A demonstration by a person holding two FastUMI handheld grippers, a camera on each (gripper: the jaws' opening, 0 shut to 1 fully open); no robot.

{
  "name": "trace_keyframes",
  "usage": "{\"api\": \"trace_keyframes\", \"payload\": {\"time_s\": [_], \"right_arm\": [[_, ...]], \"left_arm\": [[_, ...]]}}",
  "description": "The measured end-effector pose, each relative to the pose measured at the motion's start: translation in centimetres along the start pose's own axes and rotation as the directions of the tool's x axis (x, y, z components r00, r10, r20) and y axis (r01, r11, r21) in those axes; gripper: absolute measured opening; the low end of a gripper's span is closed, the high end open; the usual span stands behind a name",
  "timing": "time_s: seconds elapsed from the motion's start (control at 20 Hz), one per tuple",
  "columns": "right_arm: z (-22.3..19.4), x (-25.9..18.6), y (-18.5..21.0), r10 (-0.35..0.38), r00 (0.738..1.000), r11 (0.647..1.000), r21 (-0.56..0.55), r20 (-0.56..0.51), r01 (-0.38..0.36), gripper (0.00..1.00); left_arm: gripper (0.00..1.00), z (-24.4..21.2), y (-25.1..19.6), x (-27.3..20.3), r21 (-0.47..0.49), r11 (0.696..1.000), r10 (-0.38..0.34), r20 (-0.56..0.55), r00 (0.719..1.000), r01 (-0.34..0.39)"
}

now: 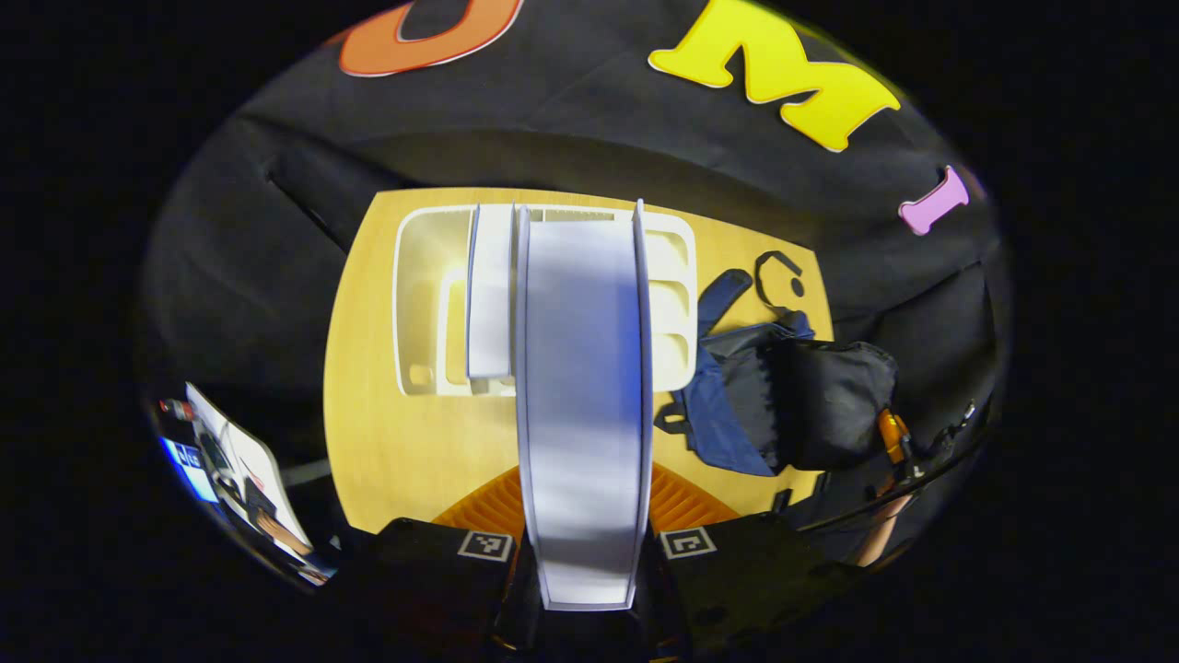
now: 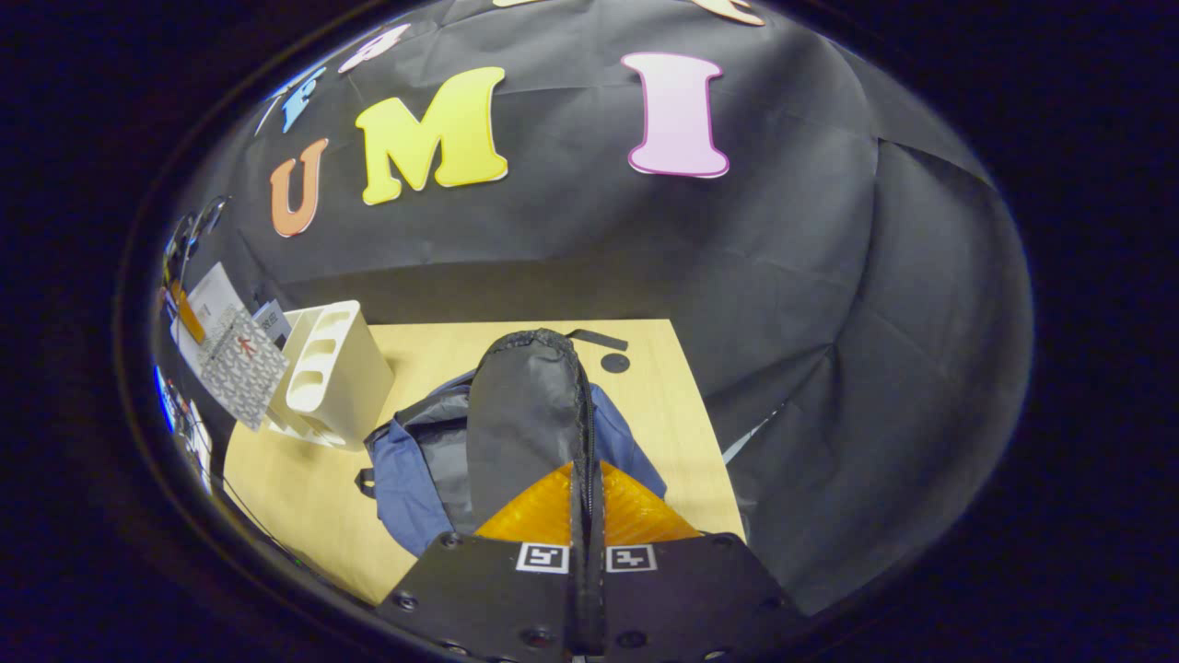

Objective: Open the schoolbag, grab two books from the bookshelf and put them into the schoolbag.

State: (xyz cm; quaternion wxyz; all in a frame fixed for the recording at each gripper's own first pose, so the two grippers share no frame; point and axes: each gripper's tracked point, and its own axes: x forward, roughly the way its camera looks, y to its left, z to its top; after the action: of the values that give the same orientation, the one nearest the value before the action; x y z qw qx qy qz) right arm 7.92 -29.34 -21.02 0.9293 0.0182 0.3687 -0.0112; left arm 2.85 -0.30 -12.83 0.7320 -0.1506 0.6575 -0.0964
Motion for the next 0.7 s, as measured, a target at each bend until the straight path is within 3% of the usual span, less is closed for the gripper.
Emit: {"api": "trace_keyframes", "payload": {"time_s": [0.1, 0.15, 0.2, 0.35, 0.4, 0.45, 0.7], "right_arm": [[-0.2, 0.0, 0.2, -0.006, 1.000, 1.000, -0.002, -0.006, 0.006, 0.00], [-0.3, -0.1, 0.2, -0.010, 1.000, 1.000, -0.009, -0.009, 0.009, 0.00], [-0.3, -0.2, 0.4, -0.015, 1.000, 1.000, -0.017, -0.011, 0.015, 0.00], [-0.4, -0.2, 0.9, -0.014, 1.000, 1.000, -0.019, -0.015, 0.014, 0.02], [-0.3, -0.3, 0.9, -0.015, 1.000, 1.000, -0.019, -0.013, 0.015, 0.00], [-0.3, -0.3, 1.0, -0.015, 1.000, 1.000, -0.016, -0.013, 0.015, 0.00], [-0.5, -0.2, 0.7, -0.019, 1.000, 0.999, 0.026, -0.019, 0.019, 0.00]], "left_arm": [[0.44, -2.1, -2.4, 0.3, -0.093, 0.987, -0.133, 0.004, 0.991, 0.133], [0.44, -2.6, -5.0, 0.4, -0.149, 0.953, -0.261, 0.032, 0.965, 0.263], [0.44, -2.7, -6.1, 0.7, -0.145, 0.940, -0.305, 0.053, 0.951, 0.309], [0.44, -3.3, -9.7, 2.8, -0.087, 0.907, -0.402, 0.117, 0.908, 0.413], [0.48, -3.9, -10.9, 3.6, -0.064, 0.896, -0.429, 0.124, 0.895, 0.438], [0.44, -4.5, -12.2, 4.6, -0.045, 0.888, -0.450, 0.126, 0.884, 0.458], [0.44, -6.7, -18.8, 12.7, -0.006, 0.853, -0.516, 0.138, 0.845, 0.522]]}}
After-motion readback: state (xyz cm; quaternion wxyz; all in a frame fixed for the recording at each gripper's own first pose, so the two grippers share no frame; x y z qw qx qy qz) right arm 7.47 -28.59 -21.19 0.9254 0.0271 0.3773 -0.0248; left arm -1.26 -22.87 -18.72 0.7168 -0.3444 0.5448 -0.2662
